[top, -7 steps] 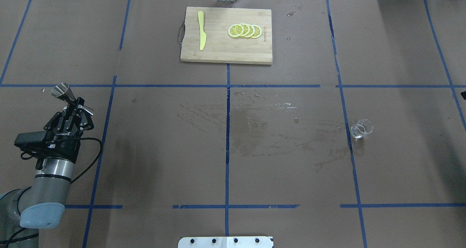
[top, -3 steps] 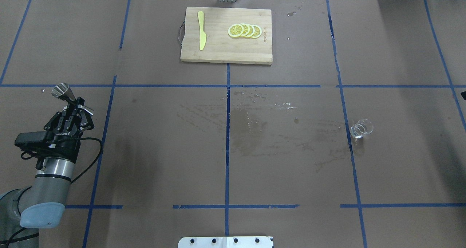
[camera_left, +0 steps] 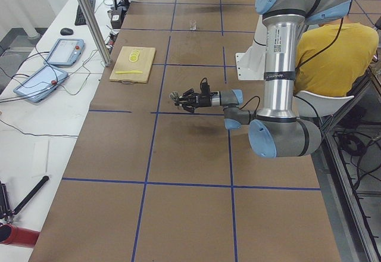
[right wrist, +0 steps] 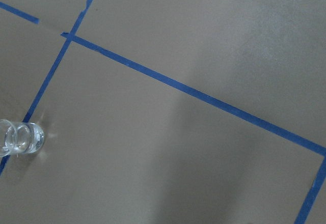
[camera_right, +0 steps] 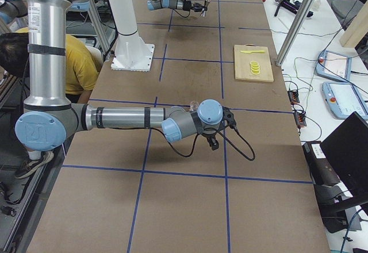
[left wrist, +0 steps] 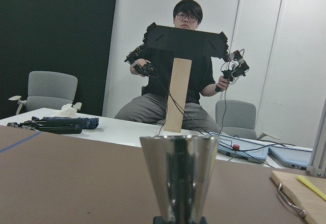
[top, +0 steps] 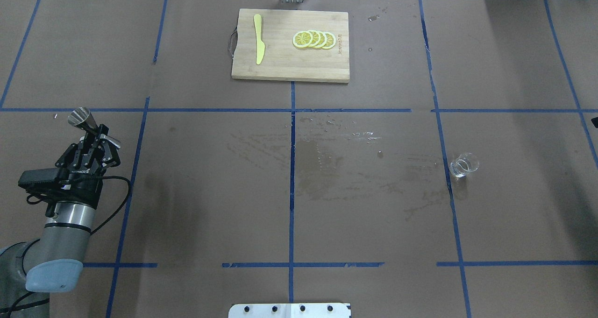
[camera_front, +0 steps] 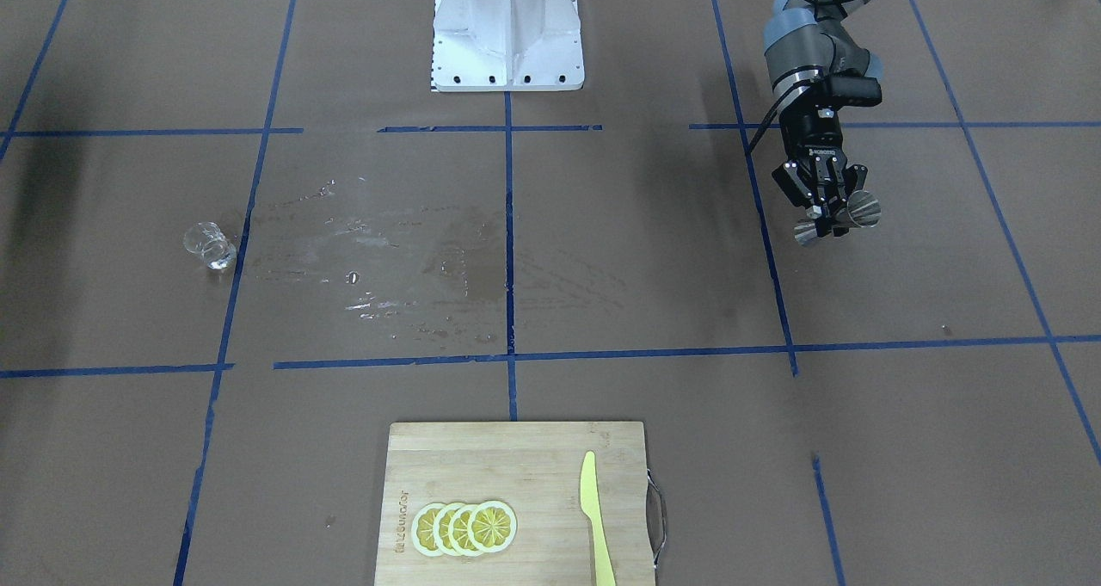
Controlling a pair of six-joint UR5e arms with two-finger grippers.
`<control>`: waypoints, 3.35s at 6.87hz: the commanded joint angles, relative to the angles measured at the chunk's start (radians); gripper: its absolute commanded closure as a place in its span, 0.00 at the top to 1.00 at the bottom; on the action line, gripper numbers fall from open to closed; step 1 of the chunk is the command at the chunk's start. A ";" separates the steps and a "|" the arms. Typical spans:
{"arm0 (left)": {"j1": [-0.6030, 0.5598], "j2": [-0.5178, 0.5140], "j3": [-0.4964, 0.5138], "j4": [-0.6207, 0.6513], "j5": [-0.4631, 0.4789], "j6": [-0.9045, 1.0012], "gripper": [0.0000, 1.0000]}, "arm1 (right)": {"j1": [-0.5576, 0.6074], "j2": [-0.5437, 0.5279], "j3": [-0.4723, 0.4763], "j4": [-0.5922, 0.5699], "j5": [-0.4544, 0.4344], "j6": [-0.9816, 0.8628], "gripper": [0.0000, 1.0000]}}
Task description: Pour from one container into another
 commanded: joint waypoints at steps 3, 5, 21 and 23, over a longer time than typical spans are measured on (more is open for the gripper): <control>-0.003 0.000 0.003 0.000 0.000 -0.002 0.00 | 0.000 0.000 -0.002 0.000 0.000 0.000 1.00; -0.003 -0.001 0.002 0.000 0.000 0.001 0.00 | 0.000 0.000 -0.003 0.000 0.000 0.000 1.00; -0.009 -0.147 0.013 -0.032 -0.127 0.311 0.00 | -1.240 -0.288 0.357 0.538 -1.659 1.337 0.96; -0.009 -0.144 0.013 -0.031 -0.133 0.312 0.00 | -1.316 -0.275 0.312 0.488 -1.848 1.370 0.96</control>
